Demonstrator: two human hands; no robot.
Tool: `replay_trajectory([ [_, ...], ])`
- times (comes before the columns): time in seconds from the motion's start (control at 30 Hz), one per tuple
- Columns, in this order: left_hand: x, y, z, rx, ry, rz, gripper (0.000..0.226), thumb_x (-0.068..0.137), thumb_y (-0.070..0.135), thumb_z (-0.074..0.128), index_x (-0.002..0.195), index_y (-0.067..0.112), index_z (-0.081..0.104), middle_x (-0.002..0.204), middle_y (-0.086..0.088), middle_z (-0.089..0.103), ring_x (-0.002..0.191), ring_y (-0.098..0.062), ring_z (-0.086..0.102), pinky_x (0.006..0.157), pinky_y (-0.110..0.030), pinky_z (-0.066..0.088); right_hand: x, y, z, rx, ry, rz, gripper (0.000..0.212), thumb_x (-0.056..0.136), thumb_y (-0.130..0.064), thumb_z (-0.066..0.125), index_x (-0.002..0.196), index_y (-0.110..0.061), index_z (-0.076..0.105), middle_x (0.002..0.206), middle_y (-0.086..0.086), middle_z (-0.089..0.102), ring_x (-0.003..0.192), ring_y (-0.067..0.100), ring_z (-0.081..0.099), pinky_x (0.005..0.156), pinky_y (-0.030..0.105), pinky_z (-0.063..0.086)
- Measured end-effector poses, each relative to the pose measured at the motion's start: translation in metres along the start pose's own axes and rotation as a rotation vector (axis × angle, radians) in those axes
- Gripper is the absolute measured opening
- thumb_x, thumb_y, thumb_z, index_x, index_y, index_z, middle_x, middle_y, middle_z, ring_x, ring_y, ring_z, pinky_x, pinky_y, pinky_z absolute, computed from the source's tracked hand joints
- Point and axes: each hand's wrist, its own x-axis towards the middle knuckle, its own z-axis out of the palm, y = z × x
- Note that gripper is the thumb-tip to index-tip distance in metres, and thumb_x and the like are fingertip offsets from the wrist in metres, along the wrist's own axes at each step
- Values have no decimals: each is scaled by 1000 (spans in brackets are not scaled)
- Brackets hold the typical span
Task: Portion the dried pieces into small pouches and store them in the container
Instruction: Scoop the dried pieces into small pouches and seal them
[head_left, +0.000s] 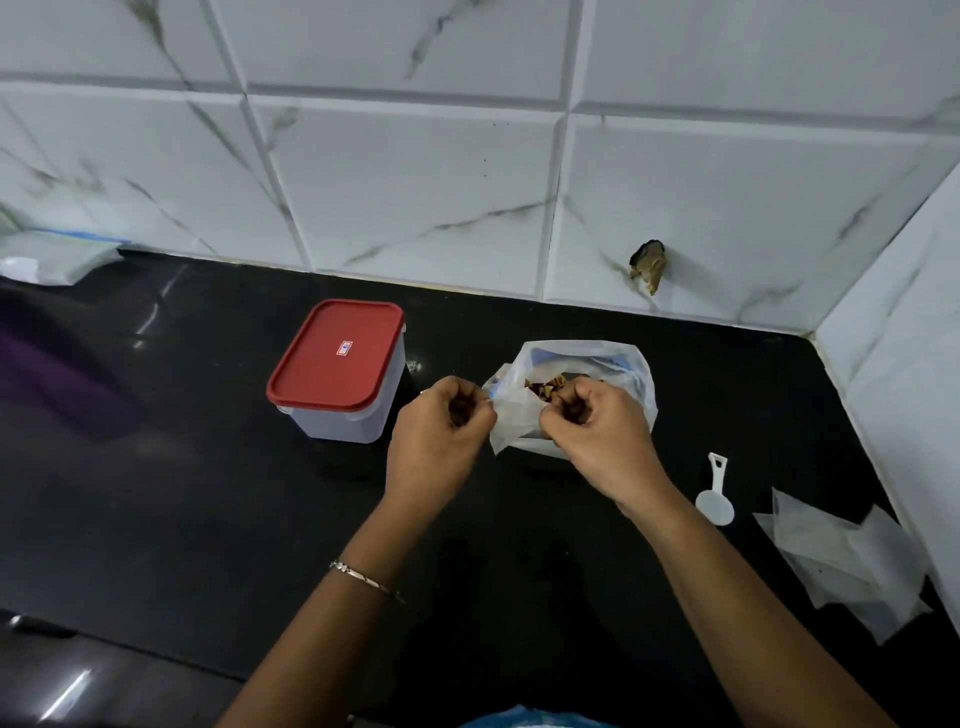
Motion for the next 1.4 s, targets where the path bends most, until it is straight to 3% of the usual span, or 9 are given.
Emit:
replay_trajectory([
  [0.2,0,2,-3,329,18,186,12,90,32,61,98,23,64,83,12,64,73,-5,61,66,-33,56,1,-7,-2,-257,102,-210,16,77,-10,73,77,-19,60,78,-11,61,74,5,59,71,25,53],
  [0.3,-1,5,0,300,2,158,15,89,33,63,98,22,65,83,11,66,74,-6,62,68,-34,56,1,-9,-1,-307,46,-362,21,83,1,64,79,-19,64,105,-10,59,91,4,57,79,20,50],
  [0.43,-2,8,-1,280,-9,127,11,87,33,61,92,23,64,78,11,64,70,-5,61,67,-35,56,0,-7,-1,-440,49,-371,19,90,-12,59,101,-19,74,135,-7,54,108,7,58,90,24,51],
  [0.6,-5,14,1,249,-104,143,10,87,35,60,90,26,62,77,11,64,69,-5,61,66,-34,55,3,-8,0,-429,95,-293,26,90,-38,61,108,-22,71,102,-8,69,90,5,62,87,29,53],
  [0.9,-4,11,1,15,-106,294,15,85,40,55,92,28,60,88,13,61,75,-11,60,66,-40,54,1,-13,1,-360,98,-276,23,86,-14,67,108,-19,71,100,-3,72,93,10,64,93,31,51],
  [1.0,2,5,-3,10,-113,370,49,73,52,69,117,37,52,121,11,49,108,-10,50,83,-28,50,3,-17,-7,-212,121,-227,19,81,-13,73,99,-19,73,88,-7,72,82,4,65,82,27,56],
  [1.13,15,-6,-8,110,-231,345,104,61,46,86,143,50,23,152,10,17,139,-12,21,108,-34,33,7,-13,-11,-256,111,-154,25,77,-29,79,101,-24,73,93,-11,71,88,3,63,87,28,54],
  [1.27,28,-15,-4,228,-305,386,99,63,58,73,147,40,23,145,11,42,135,-10,37,108,-51,38,7,-16,-15,-358,31,-132,40,68,-47,82,103,-30,70,89,-18,64,83,0,58,73,15,45],
  [1.4,38,-20,-5,308,-294,402,72,72,43,76,136,25,47,121,5,65,111,-11,61,98,-46,49,8,-19,-18,-568,30,-116,57,67,-66,73,111,-30,64,107,-14,62,96,7,58,78,25,47],
])
